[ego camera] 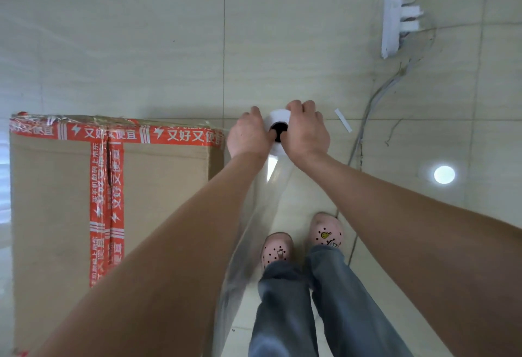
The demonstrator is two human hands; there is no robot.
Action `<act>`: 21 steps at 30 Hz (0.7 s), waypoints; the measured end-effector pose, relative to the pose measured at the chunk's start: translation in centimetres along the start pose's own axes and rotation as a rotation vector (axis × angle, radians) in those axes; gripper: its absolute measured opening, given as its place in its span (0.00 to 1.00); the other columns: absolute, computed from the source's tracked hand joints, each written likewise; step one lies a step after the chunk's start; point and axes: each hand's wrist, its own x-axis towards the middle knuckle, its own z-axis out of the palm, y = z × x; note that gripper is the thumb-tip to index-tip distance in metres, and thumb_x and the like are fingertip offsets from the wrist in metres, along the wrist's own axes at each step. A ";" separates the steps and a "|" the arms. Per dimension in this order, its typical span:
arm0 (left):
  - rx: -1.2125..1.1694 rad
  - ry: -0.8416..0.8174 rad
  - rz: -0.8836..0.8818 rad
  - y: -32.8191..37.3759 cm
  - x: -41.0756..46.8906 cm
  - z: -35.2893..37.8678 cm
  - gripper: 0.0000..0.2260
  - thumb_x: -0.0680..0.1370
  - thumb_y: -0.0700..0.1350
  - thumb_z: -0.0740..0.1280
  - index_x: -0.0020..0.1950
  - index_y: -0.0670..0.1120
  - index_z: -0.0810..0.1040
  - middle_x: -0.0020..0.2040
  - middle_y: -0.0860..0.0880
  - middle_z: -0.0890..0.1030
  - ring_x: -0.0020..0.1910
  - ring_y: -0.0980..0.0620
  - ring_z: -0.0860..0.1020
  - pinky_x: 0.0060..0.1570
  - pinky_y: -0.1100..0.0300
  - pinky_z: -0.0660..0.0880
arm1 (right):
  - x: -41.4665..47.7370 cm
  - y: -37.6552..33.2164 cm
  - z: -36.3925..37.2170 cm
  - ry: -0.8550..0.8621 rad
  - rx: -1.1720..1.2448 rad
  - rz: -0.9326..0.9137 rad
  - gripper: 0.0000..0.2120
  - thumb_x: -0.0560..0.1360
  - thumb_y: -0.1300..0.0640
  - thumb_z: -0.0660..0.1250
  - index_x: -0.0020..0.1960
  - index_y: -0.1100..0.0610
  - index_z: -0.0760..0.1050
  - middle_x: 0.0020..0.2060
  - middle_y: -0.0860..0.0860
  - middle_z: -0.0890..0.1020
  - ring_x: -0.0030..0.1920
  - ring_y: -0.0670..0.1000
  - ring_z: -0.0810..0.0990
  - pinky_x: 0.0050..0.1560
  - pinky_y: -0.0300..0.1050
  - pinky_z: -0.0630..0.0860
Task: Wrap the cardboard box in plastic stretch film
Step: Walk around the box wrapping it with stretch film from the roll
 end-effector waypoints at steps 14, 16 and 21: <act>0.263 -0.072 0.329 2.3 2.9 -1.3 0.12 0.76 0.44 0.65 0.57 0.42 0.70 0.53 0.44 0.75 0.51 0.43 0.77 0.38 0.55 0.66 | 1.7 0.5 -1.6 -0.045 -0.076 -0.081 0.17 0.73 0.62 0.63 0.60 0.52 0.73 0.54 0.52 0.73 0.51 0.56 0.75 0.37 0.45 0.65; 0.225 -0.097 0.265 1.9 3.8 -1.9 0.13 0.75 0.45 0.65 0.56 0.41 0.70 0.52 0.44 0.76 0.50 0.42 0.77 0.38 0.55 0.67 | 2.2 -0.3 -1.6 -0.051 -0.094 -0.095 0.19 0.73 0.61 0.64 0.63 0.50 0.71 0.57 0.51 0.72 0.54 0.55 0.73 0.38 0.45 0.67; 0.169 -0.116 0.176 0.9 6.2 -3.7 0.15 0.74 0.47 0.68 0.57 0.42 0.71 0.53 0.44 0.76 0.50 0.42 0.76 0.39 0.56 0.68 | 3.7 -2.1 -1.2 -0.167 0.115 0.226 0.23 0.74 0.52 0.65 0.66 0.53 0.63 0.58 0.53 0.70 0.52 0.58 0.77 0.41 0.47 0.70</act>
